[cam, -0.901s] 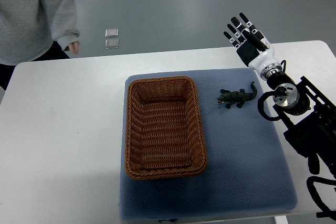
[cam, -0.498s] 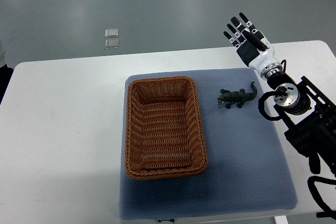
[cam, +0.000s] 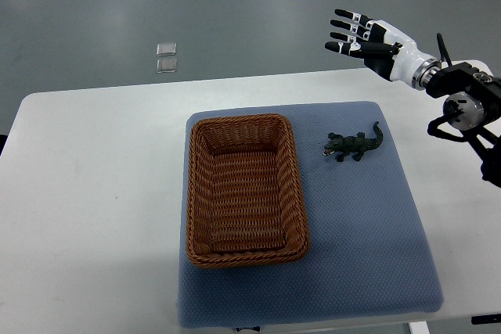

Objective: Place crocodile in brown basket with right hand
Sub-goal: 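Move the right hand over the toy crocodile and lower it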

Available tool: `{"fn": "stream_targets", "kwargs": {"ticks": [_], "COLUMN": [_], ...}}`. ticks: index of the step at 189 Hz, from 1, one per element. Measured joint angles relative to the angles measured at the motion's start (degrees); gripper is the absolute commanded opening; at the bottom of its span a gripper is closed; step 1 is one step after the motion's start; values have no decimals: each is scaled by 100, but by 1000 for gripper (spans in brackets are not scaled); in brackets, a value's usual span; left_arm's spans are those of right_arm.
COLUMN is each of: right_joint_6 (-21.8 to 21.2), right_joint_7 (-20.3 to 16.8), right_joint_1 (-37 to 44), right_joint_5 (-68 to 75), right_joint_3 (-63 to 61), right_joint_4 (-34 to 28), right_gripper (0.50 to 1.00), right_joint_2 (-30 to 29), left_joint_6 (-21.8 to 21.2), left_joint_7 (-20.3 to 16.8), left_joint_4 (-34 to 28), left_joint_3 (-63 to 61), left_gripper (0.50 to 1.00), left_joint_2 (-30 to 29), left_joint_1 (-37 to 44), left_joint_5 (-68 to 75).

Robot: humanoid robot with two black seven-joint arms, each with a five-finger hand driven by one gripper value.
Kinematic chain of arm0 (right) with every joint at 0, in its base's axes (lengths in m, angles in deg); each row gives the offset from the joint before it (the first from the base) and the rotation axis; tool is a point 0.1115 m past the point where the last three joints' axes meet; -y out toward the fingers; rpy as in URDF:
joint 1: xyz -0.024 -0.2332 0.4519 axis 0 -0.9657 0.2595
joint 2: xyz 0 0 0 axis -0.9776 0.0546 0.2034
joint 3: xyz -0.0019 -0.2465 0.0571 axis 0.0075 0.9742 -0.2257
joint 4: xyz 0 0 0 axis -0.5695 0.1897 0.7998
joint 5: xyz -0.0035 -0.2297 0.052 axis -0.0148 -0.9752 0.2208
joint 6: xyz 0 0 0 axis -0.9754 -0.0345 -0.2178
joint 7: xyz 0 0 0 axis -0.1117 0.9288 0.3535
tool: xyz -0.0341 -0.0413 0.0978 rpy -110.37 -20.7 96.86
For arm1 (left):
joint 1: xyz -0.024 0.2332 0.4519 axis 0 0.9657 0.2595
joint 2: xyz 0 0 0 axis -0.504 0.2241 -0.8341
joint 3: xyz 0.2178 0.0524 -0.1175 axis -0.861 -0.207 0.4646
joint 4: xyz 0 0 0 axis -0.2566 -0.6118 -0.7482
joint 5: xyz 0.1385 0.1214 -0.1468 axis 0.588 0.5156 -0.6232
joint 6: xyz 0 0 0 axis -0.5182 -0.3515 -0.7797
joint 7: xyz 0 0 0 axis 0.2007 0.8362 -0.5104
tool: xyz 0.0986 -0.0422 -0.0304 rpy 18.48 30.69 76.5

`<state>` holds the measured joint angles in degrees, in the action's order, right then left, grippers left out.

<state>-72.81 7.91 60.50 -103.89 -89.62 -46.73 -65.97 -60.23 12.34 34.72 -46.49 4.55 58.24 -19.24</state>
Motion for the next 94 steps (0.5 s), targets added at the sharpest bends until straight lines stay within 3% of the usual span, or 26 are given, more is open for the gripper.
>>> {"fn": "stream_targets", "kwargs": {"ticks": [39,94], "right_joint_6": [-657,-1350], "right_joint_7": [-505,-1287], "right_joint_1": [1320,3177], "right_joint_5": [-1567,-2055], "right_joint_3": [1915,4659], "right_joint_4": [-511,-935], "right_gripper": [926,924], "right_joint_2": [819,864], "left_joint_6": [11,32], "left_joint_7": [-7,-4], "left_joint_4": [28,29], "left_joint_3": [-24,-37], "left_gripper": [1000,1000], "left_joint_2": [0,0], "left_joint_1": [-11,-27], "left_joint_5": [25,28]}}
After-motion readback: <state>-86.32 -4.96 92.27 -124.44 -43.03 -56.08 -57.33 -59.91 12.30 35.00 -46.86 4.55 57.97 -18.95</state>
